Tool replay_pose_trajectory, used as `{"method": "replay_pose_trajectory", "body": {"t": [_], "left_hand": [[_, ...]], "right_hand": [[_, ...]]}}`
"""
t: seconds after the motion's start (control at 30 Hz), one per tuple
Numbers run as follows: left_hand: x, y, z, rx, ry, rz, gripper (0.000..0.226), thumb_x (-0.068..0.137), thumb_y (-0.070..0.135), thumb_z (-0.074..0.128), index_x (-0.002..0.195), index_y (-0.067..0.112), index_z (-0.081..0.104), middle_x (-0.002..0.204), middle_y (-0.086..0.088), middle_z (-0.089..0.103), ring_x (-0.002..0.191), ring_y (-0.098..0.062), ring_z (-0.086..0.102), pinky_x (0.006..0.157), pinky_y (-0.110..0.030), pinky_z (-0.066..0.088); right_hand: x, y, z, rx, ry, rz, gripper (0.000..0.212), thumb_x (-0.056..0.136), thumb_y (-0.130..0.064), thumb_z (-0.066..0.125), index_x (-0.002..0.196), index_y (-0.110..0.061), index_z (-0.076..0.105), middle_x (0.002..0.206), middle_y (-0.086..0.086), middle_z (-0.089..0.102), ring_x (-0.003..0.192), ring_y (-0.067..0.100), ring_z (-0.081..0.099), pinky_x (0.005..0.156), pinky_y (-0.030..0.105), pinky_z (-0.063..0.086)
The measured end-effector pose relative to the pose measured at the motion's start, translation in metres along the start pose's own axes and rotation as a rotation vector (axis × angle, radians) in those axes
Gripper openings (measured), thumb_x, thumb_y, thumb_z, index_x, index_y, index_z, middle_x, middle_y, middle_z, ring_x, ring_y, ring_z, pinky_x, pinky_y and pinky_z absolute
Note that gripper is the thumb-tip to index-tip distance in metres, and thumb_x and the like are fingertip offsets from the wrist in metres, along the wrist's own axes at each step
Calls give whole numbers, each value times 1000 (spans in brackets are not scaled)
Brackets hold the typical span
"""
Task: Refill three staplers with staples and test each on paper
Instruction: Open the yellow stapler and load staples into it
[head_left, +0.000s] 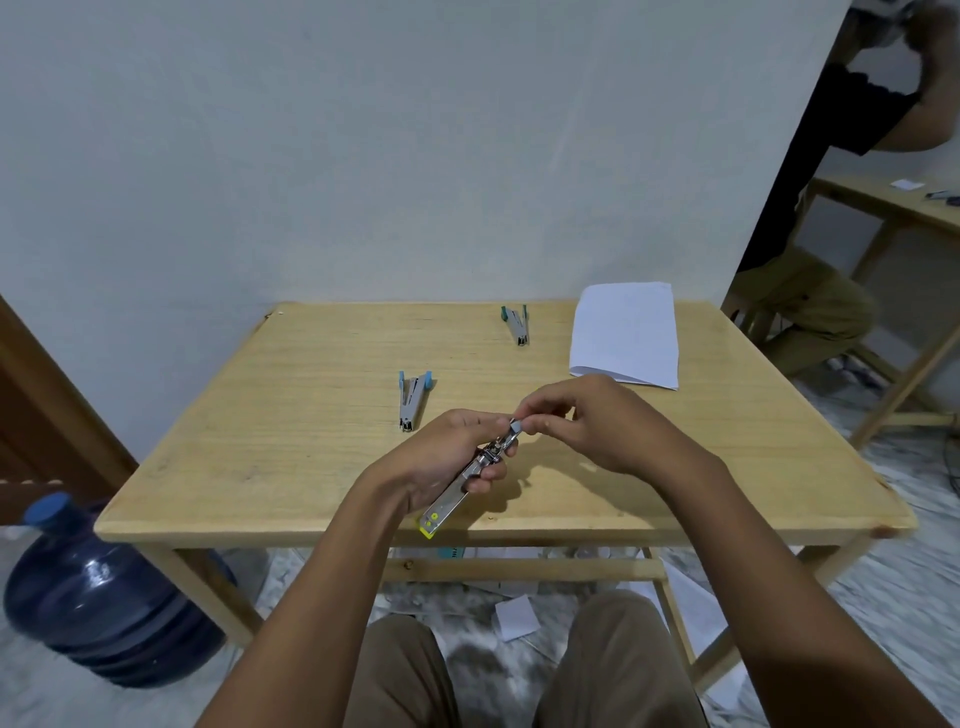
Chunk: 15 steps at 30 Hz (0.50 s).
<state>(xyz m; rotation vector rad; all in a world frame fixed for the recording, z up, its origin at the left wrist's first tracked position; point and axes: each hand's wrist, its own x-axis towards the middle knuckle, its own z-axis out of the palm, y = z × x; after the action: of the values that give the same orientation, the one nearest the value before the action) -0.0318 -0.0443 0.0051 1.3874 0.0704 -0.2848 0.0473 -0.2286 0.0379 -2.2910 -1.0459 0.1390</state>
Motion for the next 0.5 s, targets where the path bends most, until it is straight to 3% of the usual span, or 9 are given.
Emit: {"method": "replay_pose_trajectory", "body": {"t": [0.27,0.5], "left_hand": [[0,-1,1,69,6,-21,29,104,13,44,91,7,68,79,-8,57,53,-13,44,41,-21,31],[-1,-2,2,99,15,-46,29,105,14,42,90,5,65,77,-7,57,51,-11,44,39,-20,31]], "right_hand": [[5,-5,-8,-88,-145,47,11,92,-35,65,98,-37,75,91,-12,73,87,22,66,79,48,56],[11,-7,-5,-187,-152,48,10,89,-39,68,94,-45,75,77,-24,67,74,13,67,69,38,57]]}}
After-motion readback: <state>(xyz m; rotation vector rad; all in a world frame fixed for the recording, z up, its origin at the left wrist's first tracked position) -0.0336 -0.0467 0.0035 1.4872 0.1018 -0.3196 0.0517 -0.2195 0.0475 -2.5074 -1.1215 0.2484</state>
